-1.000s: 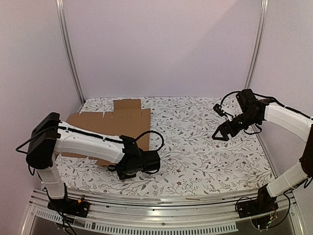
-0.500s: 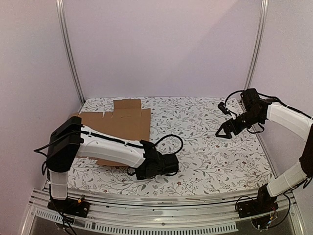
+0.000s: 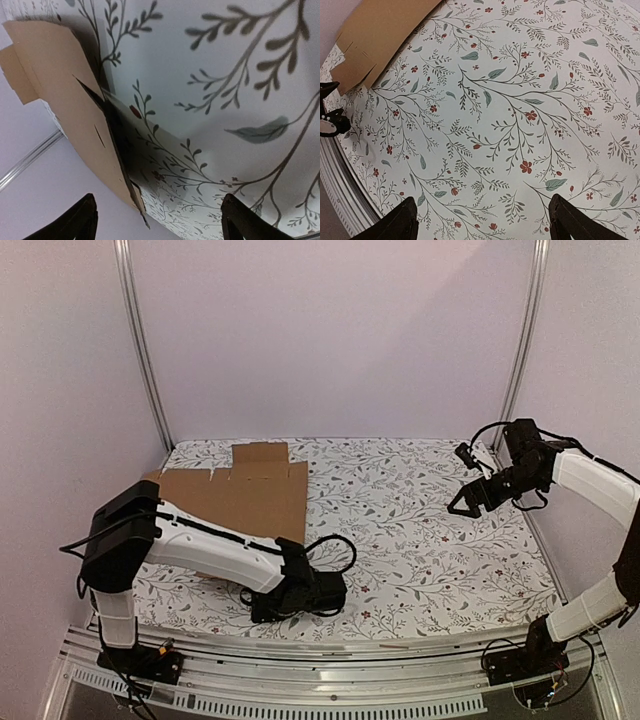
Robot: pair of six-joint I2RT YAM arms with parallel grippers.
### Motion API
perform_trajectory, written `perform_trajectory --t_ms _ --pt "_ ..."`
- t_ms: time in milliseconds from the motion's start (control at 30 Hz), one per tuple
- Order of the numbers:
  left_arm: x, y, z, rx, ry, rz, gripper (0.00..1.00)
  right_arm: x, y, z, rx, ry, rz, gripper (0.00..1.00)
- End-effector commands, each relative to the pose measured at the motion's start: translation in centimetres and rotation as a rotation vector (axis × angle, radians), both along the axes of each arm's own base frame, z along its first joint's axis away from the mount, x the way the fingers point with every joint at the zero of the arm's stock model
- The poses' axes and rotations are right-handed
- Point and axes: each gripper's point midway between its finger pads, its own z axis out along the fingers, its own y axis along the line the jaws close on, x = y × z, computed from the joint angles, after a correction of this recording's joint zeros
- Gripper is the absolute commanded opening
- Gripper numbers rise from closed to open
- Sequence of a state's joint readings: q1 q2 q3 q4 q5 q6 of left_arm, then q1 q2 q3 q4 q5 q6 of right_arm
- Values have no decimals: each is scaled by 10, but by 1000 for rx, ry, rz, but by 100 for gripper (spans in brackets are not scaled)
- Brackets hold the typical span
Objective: Fold the paper box
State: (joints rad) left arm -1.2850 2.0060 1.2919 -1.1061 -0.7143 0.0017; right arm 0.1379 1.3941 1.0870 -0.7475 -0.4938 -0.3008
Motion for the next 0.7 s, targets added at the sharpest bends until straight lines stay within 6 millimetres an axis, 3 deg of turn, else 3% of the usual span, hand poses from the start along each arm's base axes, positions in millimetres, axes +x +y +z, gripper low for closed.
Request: perform_trajectory --t_ms 0,133,267,367,400,500,667 --pt "15 31 19 22 -98 53 78 -1 2 2 19 -1 10 89" --pt "27 38 12 -7 -123 86 55 -2 3 0 28 12 16 89" --pt "35 36 0 4 -141 68 38 -2 3 1 24 9 17 89" --pt "39 25 -3 -10 -139 67 8 -3 2 0 17 7 17 89" --pt "39 17 -2 -28 -134 68 0 -2 2 1 14 3 17 89" --pt "40 -19 9 -85 -128 28 0 -2 -1 3 1 -8 13 89" --pt "42 -112 30 -285 -67 26 0 6 -12 3 -31 -16 -26 90"
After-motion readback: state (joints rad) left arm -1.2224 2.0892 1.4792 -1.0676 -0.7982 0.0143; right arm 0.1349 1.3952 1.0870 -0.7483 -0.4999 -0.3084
